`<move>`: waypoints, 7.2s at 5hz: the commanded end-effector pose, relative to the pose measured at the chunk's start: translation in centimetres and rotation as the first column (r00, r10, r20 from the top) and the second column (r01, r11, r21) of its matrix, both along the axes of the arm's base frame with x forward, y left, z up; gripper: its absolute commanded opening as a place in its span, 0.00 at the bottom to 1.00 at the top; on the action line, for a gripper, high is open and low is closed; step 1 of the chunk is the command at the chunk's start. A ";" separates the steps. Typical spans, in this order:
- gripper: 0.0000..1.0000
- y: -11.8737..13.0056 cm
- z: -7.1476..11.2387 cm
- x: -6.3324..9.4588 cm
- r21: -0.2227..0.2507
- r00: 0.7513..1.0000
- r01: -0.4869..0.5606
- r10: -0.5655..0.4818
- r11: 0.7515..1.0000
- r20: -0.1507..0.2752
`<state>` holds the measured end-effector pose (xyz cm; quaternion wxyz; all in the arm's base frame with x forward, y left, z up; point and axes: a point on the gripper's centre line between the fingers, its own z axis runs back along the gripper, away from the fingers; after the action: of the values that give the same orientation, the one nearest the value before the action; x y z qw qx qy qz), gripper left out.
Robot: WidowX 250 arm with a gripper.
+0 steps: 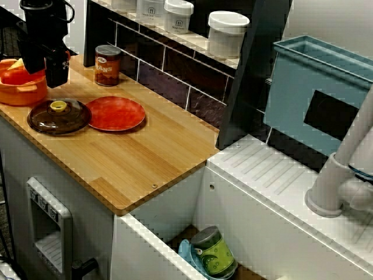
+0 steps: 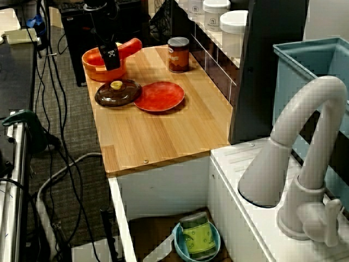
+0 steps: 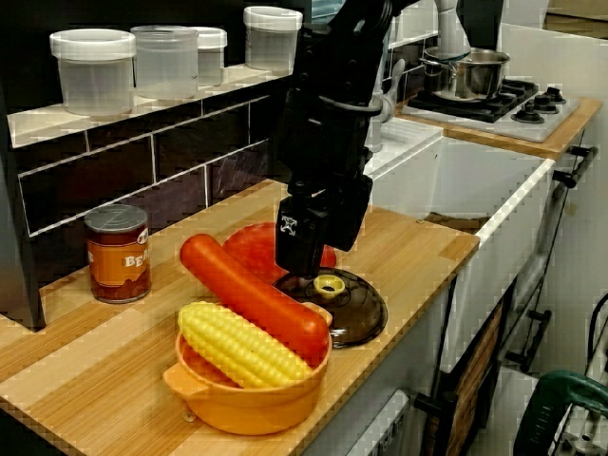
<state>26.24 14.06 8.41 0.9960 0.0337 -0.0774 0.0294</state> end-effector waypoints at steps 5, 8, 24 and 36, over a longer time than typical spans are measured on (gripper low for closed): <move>1.00 -0.6 -0.8 0.8 0.040 0.998 -0.049 0.048 0.998 0.026; 1.00 -1.3 -1.8 0.9 0.033 0.998 -0.064 0.063 0.997 0.021; 0.00 -12.6 0.3 2.7 0.010 0.987 0.160 -0.160 0.987 0.019; 1.00 -13.4 0.6 3.2 -0.048 0.996 0.086 -0.088 0.995 -0.034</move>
<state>28.36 0.36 7.05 0.9997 0.0037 -0.0222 -0.0136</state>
